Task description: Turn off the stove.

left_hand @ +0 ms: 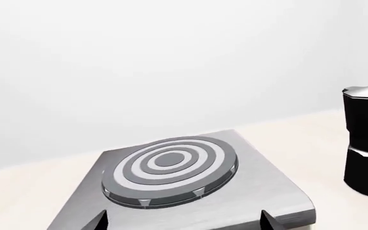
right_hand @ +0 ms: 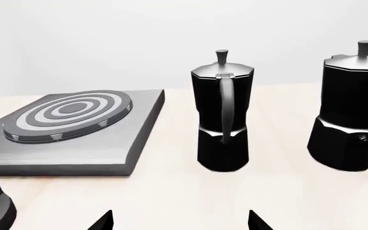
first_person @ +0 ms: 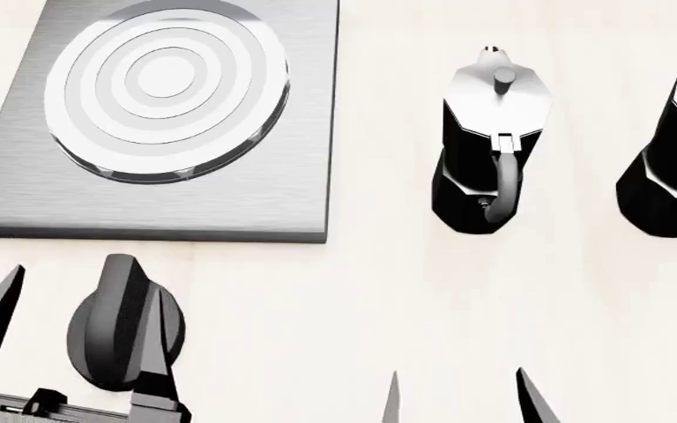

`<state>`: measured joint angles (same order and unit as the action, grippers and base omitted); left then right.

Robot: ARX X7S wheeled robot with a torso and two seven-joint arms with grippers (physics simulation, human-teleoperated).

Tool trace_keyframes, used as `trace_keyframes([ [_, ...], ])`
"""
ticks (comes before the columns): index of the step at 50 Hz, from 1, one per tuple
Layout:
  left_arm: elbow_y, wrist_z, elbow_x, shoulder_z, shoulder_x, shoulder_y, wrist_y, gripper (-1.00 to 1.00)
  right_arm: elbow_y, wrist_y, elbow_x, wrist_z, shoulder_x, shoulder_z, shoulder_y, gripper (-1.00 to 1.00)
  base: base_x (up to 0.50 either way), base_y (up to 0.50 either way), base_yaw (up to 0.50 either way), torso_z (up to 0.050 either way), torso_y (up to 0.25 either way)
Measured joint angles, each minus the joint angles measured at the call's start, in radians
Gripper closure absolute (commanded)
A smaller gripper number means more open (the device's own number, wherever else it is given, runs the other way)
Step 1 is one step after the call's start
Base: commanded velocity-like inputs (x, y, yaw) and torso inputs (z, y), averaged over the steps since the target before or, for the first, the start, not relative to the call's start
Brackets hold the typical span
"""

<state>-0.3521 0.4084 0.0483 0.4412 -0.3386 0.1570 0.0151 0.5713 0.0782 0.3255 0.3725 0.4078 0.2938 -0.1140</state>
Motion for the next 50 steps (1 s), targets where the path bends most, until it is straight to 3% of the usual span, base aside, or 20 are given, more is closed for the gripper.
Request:
trace_keyframes([
  [50, 0.114, 0.028, 0.027, -0.012, 0.012, 0.015, -0.032, -1.0, -0.003, -0.011, 0.003, 0.006, 0.01, 0.011, -0.001, -1.0, 0.0, 0.0, 0.0, 0.0, 0.0],
])
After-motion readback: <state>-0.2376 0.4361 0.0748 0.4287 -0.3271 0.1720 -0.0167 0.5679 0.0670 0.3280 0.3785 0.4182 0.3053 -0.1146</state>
